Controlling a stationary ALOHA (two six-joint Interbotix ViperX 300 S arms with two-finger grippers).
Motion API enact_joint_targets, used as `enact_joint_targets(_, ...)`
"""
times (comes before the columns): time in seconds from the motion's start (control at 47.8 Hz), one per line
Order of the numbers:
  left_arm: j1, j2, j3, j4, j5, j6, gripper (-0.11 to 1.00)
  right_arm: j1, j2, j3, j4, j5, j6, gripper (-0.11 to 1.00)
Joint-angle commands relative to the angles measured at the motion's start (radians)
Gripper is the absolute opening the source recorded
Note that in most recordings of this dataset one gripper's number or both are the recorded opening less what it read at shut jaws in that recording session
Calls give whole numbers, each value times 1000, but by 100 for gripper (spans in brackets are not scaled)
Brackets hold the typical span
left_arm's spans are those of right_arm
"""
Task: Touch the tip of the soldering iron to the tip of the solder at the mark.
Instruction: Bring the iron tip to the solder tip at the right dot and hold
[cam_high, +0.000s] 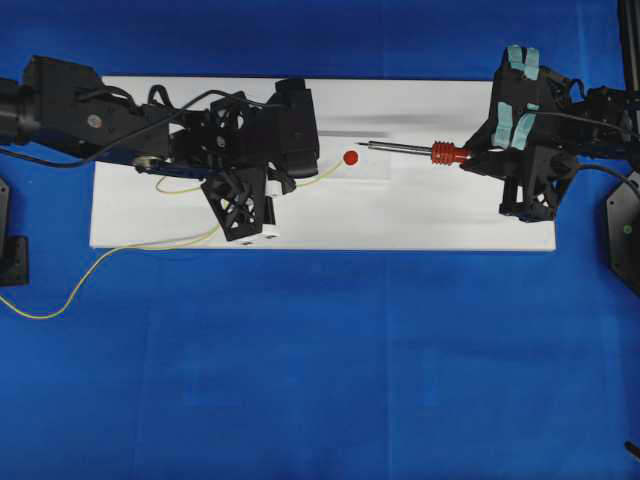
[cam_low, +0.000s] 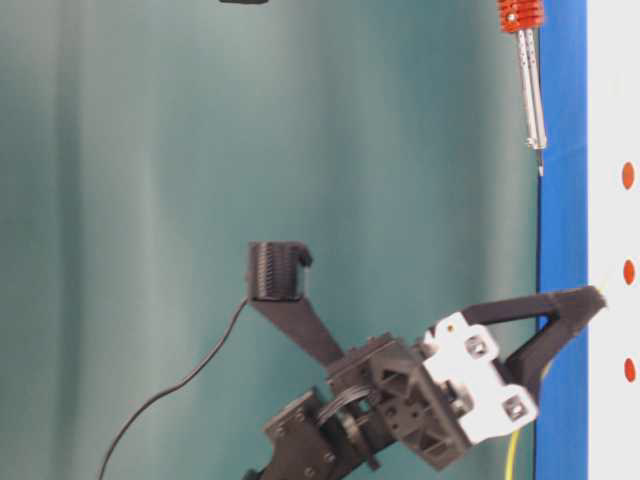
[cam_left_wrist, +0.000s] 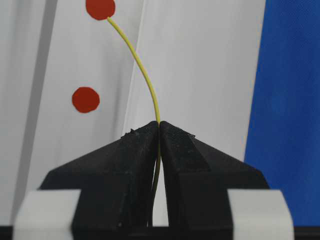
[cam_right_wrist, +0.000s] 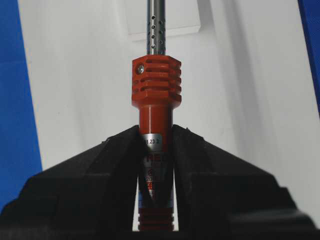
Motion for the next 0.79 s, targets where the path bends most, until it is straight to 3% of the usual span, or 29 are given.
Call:
enact_joint_targets(0.0, -2, -5, -21, 2, -25, 2, 2, -2, -5, -14, -2, -8, 0, 6)
enact_joint_targets(0.774, 14, 29, -23, 2, -41, 2, 2, -3, 69, -23, -2, -25, 0, 6)
